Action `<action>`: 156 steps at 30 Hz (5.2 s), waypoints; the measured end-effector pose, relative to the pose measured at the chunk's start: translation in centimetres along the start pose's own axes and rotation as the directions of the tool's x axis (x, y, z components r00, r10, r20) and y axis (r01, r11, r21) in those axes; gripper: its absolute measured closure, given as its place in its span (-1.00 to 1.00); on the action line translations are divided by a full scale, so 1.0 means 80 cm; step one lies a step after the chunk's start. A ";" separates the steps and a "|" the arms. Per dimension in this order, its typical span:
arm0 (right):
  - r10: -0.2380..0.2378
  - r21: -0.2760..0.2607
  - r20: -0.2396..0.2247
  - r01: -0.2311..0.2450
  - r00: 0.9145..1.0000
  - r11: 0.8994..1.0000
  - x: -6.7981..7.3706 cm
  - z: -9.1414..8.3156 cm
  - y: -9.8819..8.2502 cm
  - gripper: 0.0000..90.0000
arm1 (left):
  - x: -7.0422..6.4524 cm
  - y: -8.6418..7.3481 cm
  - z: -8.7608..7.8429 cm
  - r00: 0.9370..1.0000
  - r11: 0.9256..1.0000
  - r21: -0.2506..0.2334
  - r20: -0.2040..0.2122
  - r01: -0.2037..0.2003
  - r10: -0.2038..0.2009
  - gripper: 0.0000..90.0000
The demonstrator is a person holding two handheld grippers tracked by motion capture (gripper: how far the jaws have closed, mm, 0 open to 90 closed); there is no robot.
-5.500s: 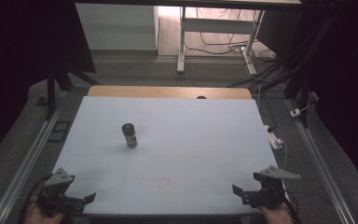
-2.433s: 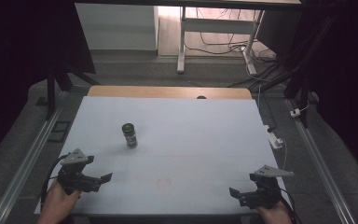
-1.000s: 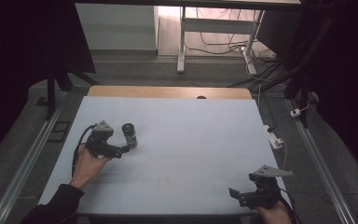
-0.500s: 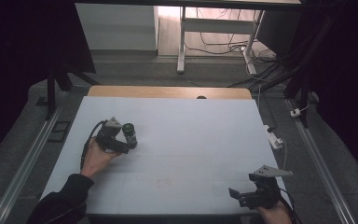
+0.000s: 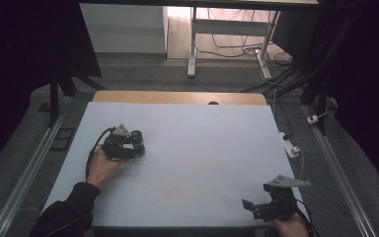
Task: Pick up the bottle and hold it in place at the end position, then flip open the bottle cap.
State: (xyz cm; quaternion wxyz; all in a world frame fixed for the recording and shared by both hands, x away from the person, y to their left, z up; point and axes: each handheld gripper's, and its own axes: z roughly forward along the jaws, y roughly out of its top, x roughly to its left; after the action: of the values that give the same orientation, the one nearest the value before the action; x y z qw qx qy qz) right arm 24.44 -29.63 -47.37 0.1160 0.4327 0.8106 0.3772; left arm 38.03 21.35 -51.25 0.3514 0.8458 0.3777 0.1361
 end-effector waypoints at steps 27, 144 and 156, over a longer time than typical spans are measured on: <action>-0.003 0.001 -0.001 0.003 1.000 1.000 0.000 0.000 0.000 -1.00 | -0.007 0.011 -0.007 1.000 1.000 -0.004 -0.002 -0.004 0.004 0.19; -0.144 -0.119 -0.120 0.130 0.982 0.984 0.035 0.018 0.047 -1.00 | -0.075 0.117 0.107 0.992 0.995 -0.011 0.082 -0.095 0.095 0.19; -0.145 -0.153 -0.179 0.118 0.973 0.981 0.039 0.043 0.079 -1.00 | -0.076 0.118 0.107 0.992 0.995 -0.007 0.082 -0.096 0.096 0.19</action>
State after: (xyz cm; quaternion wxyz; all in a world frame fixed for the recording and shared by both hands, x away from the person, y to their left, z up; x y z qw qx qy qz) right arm 28.22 -23.27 -44.86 0.0935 0.3306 0.8162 0.4646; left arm 43.31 8.28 -50.61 0.3609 0.8673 0.3216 0.1185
